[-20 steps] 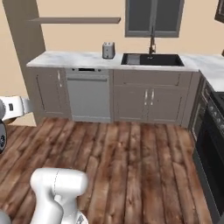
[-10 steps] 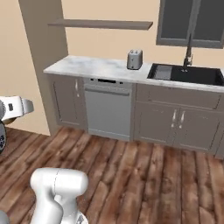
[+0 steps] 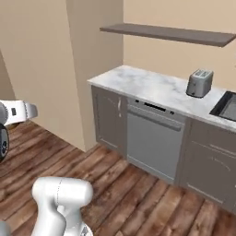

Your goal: Pick up the mango and kiwi from the fridge and place one fruit on each plate on the dining counter.

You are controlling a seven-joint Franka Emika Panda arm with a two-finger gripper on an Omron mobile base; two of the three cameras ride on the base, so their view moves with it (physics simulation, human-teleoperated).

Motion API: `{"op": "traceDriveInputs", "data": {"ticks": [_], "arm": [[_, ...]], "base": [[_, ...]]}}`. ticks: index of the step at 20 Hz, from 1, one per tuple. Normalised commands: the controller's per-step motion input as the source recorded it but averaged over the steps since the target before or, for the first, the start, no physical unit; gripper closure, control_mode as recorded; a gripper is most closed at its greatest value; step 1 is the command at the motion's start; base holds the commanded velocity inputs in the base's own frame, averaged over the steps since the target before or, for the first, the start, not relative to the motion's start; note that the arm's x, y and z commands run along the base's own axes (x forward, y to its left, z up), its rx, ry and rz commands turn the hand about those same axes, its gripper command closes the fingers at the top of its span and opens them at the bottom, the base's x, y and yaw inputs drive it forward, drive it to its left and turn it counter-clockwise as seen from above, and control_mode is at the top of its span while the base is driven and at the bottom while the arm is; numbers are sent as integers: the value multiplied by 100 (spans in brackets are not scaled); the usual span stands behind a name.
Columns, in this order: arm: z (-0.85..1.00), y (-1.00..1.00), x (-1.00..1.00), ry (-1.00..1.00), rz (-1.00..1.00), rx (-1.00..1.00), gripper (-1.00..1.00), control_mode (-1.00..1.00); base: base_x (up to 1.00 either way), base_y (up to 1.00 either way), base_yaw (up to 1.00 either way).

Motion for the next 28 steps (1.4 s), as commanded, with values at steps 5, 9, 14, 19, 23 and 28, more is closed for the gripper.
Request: {"op": "traceDriveInputs", "data": {"ticks": [5,9,14,19,23,28], "arm": [[0,0,0,0,0,0,100,100],[0,0,0,0,0,0,100,100],[0,0,0,0,0,0,100,100],[0,0,0,0,0,0,100,100],[0,0,0,0,0,0,100,100],[0,0,0,0,0,0,100,100]], "base": [[100,0,70],[100,0,73],[100,0,73],[100,0,74],[100,0,73],[100,-4,70]]}}
